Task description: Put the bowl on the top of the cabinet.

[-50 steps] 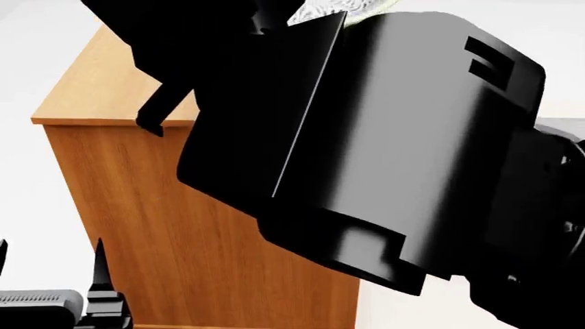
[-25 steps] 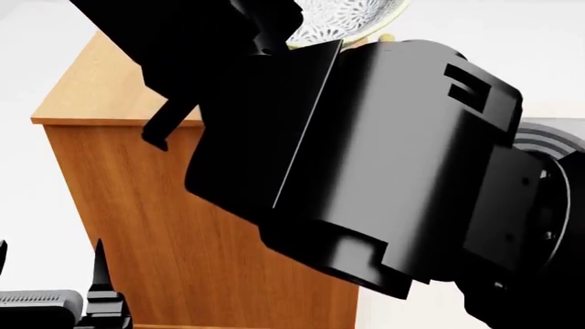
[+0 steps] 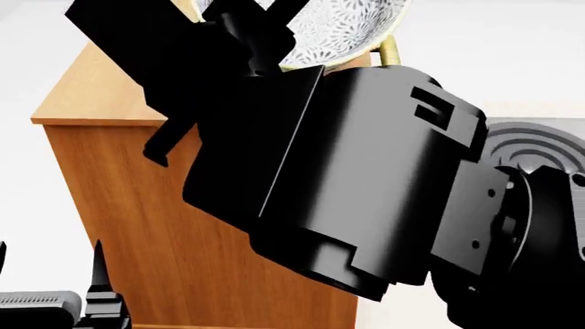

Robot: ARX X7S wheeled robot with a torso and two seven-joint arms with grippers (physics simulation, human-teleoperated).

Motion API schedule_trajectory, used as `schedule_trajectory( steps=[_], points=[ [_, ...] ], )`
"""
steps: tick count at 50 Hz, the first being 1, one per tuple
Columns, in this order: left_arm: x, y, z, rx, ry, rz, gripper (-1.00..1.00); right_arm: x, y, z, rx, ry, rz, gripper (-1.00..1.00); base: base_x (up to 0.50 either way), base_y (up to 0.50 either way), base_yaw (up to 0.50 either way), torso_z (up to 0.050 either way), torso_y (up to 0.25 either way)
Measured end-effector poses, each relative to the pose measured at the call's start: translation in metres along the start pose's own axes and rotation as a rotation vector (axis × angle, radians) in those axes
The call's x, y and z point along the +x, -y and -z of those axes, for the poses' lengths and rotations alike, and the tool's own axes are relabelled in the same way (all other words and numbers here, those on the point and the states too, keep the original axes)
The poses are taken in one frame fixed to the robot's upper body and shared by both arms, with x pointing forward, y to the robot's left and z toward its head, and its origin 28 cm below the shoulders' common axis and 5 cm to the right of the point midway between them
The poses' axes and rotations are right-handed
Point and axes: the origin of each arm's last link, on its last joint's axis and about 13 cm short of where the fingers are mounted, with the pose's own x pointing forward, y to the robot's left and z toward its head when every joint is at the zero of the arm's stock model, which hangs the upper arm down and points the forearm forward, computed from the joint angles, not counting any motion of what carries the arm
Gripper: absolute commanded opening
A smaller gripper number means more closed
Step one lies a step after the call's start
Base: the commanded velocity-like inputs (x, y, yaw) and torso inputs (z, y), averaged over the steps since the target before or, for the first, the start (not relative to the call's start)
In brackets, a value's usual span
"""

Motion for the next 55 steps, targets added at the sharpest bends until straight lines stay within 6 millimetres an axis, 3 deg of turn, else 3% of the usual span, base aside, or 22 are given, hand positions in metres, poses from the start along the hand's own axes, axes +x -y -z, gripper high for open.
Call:
schedule_trajectory(
  steps=[55],
  points=[
    [0.0, -0.001, 0.001, -0.005, -0.003, -0.003, 1.0, 0.012, -0.015, 0.007, -0.031, -0.017, 0.007, -1.0, 0.0, 0.0, 0.0, 0.0, 0.0]
  ],
)
